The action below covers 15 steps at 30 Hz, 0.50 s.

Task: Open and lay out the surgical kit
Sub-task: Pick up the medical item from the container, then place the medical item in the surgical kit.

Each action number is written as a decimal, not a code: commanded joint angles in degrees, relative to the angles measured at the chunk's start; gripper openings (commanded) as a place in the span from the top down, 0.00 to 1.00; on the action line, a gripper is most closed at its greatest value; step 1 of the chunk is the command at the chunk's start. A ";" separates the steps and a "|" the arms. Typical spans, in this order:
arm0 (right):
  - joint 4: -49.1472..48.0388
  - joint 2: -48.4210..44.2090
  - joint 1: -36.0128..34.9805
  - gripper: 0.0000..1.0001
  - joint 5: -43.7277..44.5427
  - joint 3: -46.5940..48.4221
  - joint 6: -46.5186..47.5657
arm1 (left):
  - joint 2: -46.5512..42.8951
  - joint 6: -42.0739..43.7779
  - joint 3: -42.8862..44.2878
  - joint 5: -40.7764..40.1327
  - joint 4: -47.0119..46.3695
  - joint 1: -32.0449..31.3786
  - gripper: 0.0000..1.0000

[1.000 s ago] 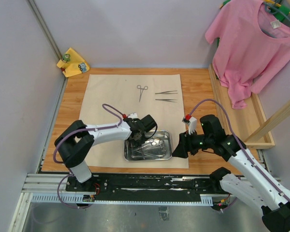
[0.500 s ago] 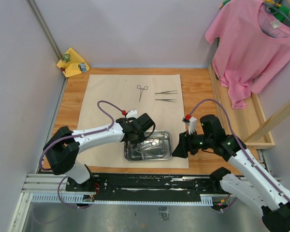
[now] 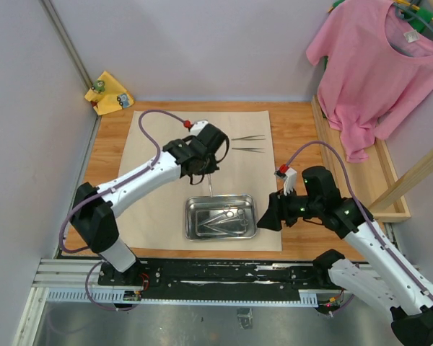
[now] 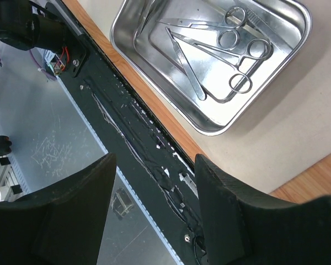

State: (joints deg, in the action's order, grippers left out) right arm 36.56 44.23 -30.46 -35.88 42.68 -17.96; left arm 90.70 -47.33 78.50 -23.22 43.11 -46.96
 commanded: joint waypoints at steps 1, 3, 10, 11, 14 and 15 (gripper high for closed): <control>2.63 -0.11 -0.19 0.40 2.37 4.23 1.02 | 4.81 14.21 6.45 -0.62 1.29 8.59 1.00; 3.11 -0.02 -0.21 0.40 2.73 5.39 1.08 | 7.66 18.62 10.09 -0.22 0.52 11.84 1.00; 5.25 0.22 -0.17 0.40 4.33 7.52 1.09 | 20.11 28.23 20.98 -1.44 -3.42 17.31 1.00; 5.65 0.24 -0.19 0.40 4.79 7.67 1.15 | 21.87 29.49 22.32 -1.13 -4.15 17.56 1.00; 6.34 0.20 -0.20 0.40 6.79 7.73 2.01 | 27.54 32.31 27.02 -1.20 -5.05 18.05 1.00; 6.57 0.24 -0.21 0.40 7.64 7.89 2.34 | 29.07 32.86 28.30 -1.17 -5.01 18.37 1.00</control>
State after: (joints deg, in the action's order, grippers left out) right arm 40.80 44.60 -30.48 -31.70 48.62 -17.58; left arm 114.96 -20.56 102.08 -23.99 40.05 -29.34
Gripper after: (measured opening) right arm 0.603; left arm 0.011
